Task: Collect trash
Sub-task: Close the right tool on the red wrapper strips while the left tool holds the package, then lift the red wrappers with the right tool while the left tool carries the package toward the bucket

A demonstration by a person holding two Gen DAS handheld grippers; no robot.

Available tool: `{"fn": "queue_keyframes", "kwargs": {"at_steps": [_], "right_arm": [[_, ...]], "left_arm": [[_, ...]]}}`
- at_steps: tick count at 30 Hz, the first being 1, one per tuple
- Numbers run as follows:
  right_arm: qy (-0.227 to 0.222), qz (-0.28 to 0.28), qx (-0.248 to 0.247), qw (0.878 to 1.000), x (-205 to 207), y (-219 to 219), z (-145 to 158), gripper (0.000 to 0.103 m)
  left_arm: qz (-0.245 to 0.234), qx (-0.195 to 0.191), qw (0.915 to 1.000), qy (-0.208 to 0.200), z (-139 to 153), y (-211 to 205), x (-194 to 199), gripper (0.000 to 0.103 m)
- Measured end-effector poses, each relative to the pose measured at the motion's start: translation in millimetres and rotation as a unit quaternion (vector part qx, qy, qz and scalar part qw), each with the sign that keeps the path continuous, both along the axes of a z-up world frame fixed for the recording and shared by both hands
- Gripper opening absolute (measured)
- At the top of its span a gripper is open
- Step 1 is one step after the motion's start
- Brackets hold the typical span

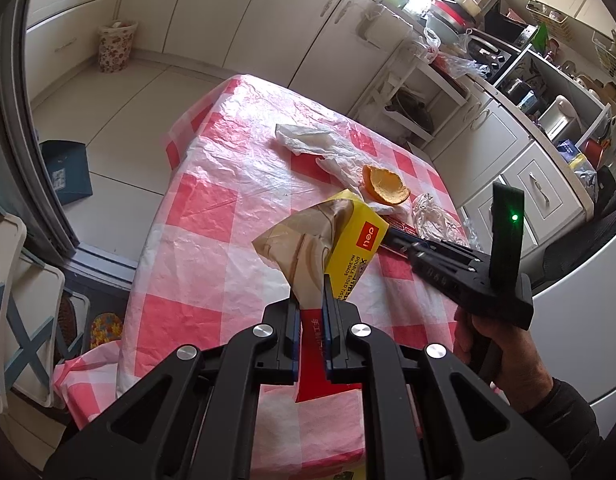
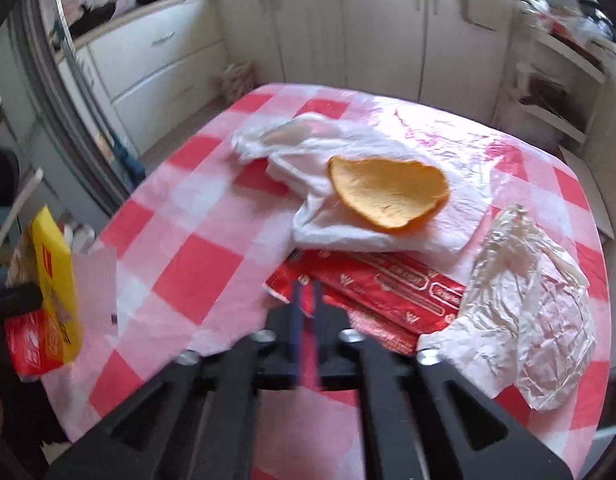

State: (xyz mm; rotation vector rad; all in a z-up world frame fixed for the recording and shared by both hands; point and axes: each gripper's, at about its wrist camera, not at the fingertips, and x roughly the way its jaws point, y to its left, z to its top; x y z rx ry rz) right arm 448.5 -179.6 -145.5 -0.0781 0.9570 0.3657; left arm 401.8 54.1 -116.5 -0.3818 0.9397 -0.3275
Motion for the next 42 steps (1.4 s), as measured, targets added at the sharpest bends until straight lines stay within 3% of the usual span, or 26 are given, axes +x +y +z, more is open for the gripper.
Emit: {"fn": "queue_keyframes", "kwargs": {"at_steps": [1, 2, 7, 11, 17, 19, 21, 25, 28, 30, 32, 34, 38, 39, 42], "right_arm": [[-0.008, 0.001, -0.012, 1.000, -1.2, 3.0, -0.6, 0.082], [-0.025, 0.007, -0.029, 0.999, -2.8, 5.1, -0.5, 0.084], [-0.025, 0.019, -0.075, 0.997, 17.0, -11.4, -7.5, 0.084], [0.000, 0.023, -0.035, 0.999, 33.9, -40.1, -19.7, 0.088], [0.030, 0.153, -0.033, 0.987, 17.5, -21.1, -16.8, 0.091], [0.032, 0.166, -0.038, 0.985, 13.8, -17.3, -16.5, 0.091], [0.017, 0.149, -0.049, 0.987, 16.7, -17.9, -18.4, 0.092], [-0.014, 0.045, -0.056, 0.997, 34.1, -41.0, -19.6, 0.092], [-0.001, 0.019, -0.037, 0.999, 40.1, -49.2, -21.1, 0.091], [-0.003, 0.020, -0.033, 0.999, 39.4, -46.1, -20.3, 0.084], [-0.008, 0.022, -0.029, 0.999, 38.4, -41.1, -18.1, 0.070], [-0.009, 0.022, -0.029, 0.999, 41.4, -38.0, -17.6, 0.044], [-0.010, 0.013, -0.023, 1.000, 39.1, -43.7, -15.0, 0.024], [-0.008, 0.009, -0.020, 1.000, 38.3, -46.9, -14.7, 0.013], [0.011, 0.008, 0.005, 1.000, 37.2, -51.2, -13.3, 0.010]], "left_arm": [[0.000, -0.001, 1.0000, 0.001, -0.5, 0.1, 0.3, 0.008], [0.000, -0.002, 1.0000, 0.001, -0.6, 0.5, 0.0, 0.008], [0.000, -0.002, 1.0000, -0.001, -1.0, 0.6, 0.2, 0.008], [-0.003, 0.001, 1.0000, 0.001, -1.9, -0.8, 1.5, 0.008], [-0.003, 0.000, 1.0000, 0.003, -1.3, -2.2, 6.1, 0.008], [-0.005, 0.001, 1.0000, 0.002, -0.8, -3.5, 6.3, 0.008], [-0.006, 0.002, 1.0000, 0.003, -1.1, -5.0, 5.6, 0.008], [-0.007, 0.001, 1.0000, 0.005, -3.0, -4.1, 3.0, 0.008], [-0.007, -0.001, 1.0000, 0.006, -2.8, -3.0, 3.4, 0.008], [-0.006, -0.002, 1.0000, 0.005, -2.3, -2.9, 3.6, 0.008], [-0.007, -0.002, 1.0000, 0.005, -2.3, -3.6, 4.0, 0.008], [-0.008, -0.001, 1.0000, 0.005, -2.1, -4.2, 4.2, 0.008], [-0.009, 0.001, 0.9999, 0.007, -3.2, -5.5, 5.1, 0.008], [-0.009, 0.001, 0.9999, 0.007, -3.2, -5.7, 5.1, 0.008], [-0.010, -0.001, 0.9999, 0.005, -2.4, -6.5, 4.9, 0.008]]}}
